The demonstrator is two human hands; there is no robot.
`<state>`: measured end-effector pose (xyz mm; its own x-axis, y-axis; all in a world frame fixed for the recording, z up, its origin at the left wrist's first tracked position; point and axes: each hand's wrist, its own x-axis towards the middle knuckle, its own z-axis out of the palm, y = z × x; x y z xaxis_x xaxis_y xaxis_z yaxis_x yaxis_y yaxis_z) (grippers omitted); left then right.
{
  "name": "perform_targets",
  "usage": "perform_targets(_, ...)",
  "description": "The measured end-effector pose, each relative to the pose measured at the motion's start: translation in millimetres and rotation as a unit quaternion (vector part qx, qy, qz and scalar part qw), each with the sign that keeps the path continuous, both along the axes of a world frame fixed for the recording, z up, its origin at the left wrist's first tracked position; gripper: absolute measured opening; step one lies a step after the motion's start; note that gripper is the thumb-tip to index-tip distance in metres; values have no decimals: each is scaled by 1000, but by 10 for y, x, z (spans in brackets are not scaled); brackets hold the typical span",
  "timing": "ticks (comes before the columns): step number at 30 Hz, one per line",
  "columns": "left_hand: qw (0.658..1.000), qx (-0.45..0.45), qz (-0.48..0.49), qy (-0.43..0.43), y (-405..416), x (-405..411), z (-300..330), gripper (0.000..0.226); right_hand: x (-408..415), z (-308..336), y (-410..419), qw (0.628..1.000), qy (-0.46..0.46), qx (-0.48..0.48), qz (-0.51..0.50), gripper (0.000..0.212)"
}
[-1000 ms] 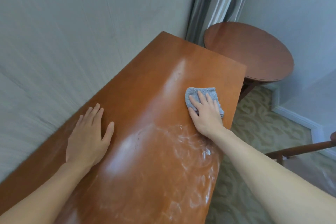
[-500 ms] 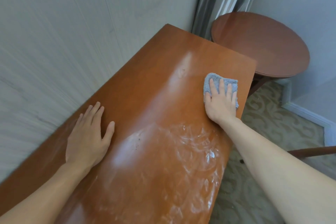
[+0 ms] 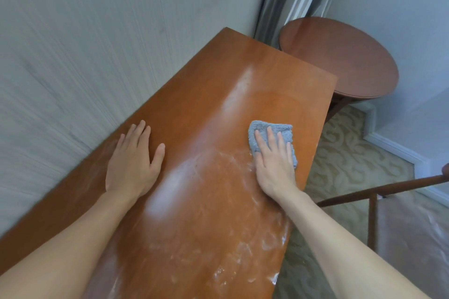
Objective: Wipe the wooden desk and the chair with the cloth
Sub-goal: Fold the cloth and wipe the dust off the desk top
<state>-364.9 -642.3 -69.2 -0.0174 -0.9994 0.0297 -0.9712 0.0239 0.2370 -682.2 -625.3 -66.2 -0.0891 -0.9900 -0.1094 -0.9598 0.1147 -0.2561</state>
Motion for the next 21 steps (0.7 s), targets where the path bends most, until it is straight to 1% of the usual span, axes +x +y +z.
perform_targets(3,998,23,-8,58,7,57,40,73,443,0,114,999,-5,-7,42,62)
perform_targets(6,995,20,-43,93,192,177,125,75,835,-17,174,997,-12,-4,79,59)
perform_targets(9,992,16,-75,97,605,344,173,74,1266,9,262,993,-28,-3,118,58)
perform_targets(13,996,14,-54,74,1042,563,155,72,2011,55,481,978,-44,-11,204,57)
perform_targets(15,997,7,-40,70,1151,673,101,71,2326,59,632,968,-44,-16,245,61)
perform_targets(18,996,7,-32,88,1232,786,34,70,2453,41,726,960,-40,-20,275,58)
perform_targets(21,996,-9,-37,77,1247,804,-1,69,2247,0,619,967,-32,-39,250,57)
